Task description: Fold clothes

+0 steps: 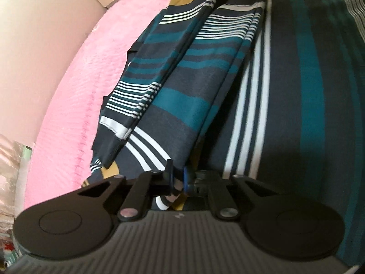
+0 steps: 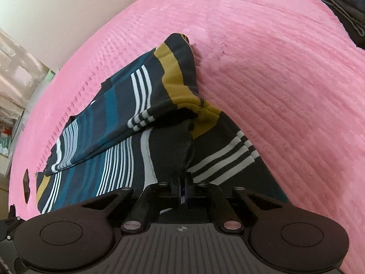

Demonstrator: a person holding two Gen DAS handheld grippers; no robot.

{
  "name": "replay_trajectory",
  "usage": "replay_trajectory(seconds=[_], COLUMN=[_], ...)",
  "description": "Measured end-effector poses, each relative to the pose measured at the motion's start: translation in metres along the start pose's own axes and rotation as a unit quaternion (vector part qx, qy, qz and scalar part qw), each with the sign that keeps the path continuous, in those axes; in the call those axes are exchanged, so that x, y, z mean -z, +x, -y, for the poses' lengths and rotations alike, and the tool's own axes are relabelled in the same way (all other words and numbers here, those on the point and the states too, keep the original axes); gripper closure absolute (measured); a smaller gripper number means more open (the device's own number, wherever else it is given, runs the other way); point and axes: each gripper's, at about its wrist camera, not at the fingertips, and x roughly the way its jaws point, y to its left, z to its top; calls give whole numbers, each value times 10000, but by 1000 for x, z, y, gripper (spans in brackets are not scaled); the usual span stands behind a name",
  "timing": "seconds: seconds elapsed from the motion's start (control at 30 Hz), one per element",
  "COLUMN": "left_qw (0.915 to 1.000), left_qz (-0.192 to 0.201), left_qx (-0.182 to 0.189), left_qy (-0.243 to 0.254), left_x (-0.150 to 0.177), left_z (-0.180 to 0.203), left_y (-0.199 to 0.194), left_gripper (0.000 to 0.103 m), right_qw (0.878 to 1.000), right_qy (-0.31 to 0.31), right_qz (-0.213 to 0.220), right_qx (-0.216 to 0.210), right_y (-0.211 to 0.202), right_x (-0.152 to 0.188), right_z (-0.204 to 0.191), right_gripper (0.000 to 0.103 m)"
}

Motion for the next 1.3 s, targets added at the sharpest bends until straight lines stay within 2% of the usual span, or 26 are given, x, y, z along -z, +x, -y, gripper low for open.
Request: replay_trajectory(seconds=[0.17,0.3,0.5,0.77,0.93,1.1,1.3], left_qw=[9995,9998,9996,9995,9993,9986,9938], left_qz=[-184,-154,-186,-145,-138,-244,-382], left_qx=[153,116,194,191,182,314,347], left_qy=[220,51,-35,-193,-279,-350,-985], left_x=[2,3,9,8,4,1,5], left_z=[17,13,8,7,7,16,18], left_y=[14,11,4,-1,-2,-4,-32], left_gripper=[97,96,97,95,89,81,78], right_qw=[9998,9997,9993,9994,9951,9975,9986], right_qy=[71,-136,-131,-266,-724,-363,-25], right_qz=[-145,-88,-281,-43,632,272,-123], right_qx=[150,183,198,199,221,534,510], right_y=[12,6,-2,-5,-22,-4,0], right_x=[6,8,22,11,5,9,11], right_z=[5,1,2,-4,-18,1,39], right_gripper=[102,102,102,102,102,102,102])
